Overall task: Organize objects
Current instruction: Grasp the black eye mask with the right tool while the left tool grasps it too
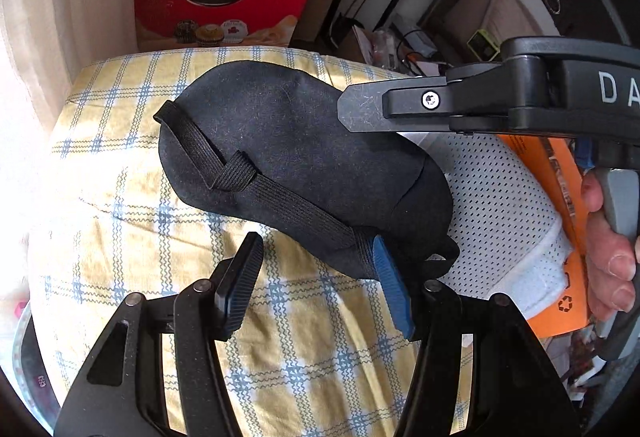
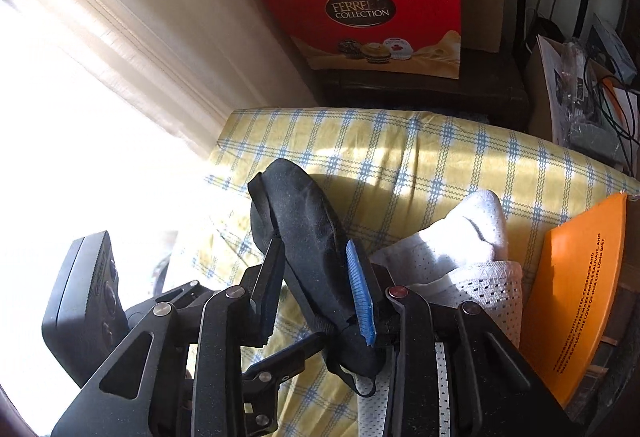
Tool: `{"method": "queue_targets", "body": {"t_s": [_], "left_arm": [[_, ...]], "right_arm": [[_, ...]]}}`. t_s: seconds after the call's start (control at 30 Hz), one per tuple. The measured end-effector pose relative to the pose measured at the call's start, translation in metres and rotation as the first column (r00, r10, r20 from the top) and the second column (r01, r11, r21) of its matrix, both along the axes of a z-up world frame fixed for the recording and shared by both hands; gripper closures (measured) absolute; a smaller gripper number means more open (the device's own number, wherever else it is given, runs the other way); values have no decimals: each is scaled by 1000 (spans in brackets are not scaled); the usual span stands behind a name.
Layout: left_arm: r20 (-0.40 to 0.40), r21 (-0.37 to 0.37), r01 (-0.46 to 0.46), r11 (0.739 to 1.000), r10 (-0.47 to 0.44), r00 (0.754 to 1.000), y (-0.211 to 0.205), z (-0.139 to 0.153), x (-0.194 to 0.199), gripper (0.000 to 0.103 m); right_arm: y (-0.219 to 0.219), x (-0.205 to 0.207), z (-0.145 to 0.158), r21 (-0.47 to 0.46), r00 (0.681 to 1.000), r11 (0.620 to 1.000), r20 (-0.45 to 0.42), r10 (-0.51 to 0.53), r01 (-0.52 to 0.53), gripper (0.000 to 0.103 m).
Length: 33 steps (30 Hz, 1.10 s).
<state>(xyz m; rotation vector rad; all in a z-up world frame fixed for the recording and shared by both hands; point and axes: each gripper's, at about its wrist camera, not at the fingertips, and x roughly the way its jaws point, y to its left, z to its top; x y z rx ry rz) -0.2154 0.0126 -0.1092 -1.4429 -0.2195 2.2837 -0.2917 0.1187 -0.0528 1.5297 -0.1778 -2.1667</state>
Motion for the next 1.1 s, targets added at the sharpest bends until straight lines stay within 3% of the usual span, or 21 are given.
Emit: {"method": "queue_targets", "body": {"t_s": [0.07, 0.4, 0.53, 0.63, 0.77, 0.93, 1.1], "left_arm": [[-3, 7, 5, 1000, -5, 1000, -6, 3, 8, 50], [-12, 159, -145, 977, 148, 989, -88, 23, 44, 40], [-32, 136, -205, 969, 211, 977, -114, 27, 50, 39], [-8, 119, -231, 966, 234, 972, -126, 22, 46, 38], [26, 84, -241, 967, 240, 970, -127, 10, 34, 31], [80, 51, -246, 968, 241, 967, -120, -8, 19, 31], [79, 30, -243, 970, 240, 968, -111, -13, 11, 31]], "right_arm": [[0, 9, 6, -17, 1000, 1000, -14, 1, -1, 82], [-18, 58, 17, -128, 999, 991, -11, 50, -51, 82], [-20, 81, 15, -30, 996, 999, -77, 34, -37, 80], [-14, 94, 11, 7, 995, 1000, -99, 16, -16, 70], [-4, 106, -3, 19, 996, 999, -91, -24, 26, 62], [2, 117, -25, 21, 995, 997, -67, -71, 72, 61], [3, 120, -37, 46, 991, 994, -90, -98, 103, 55]]}}
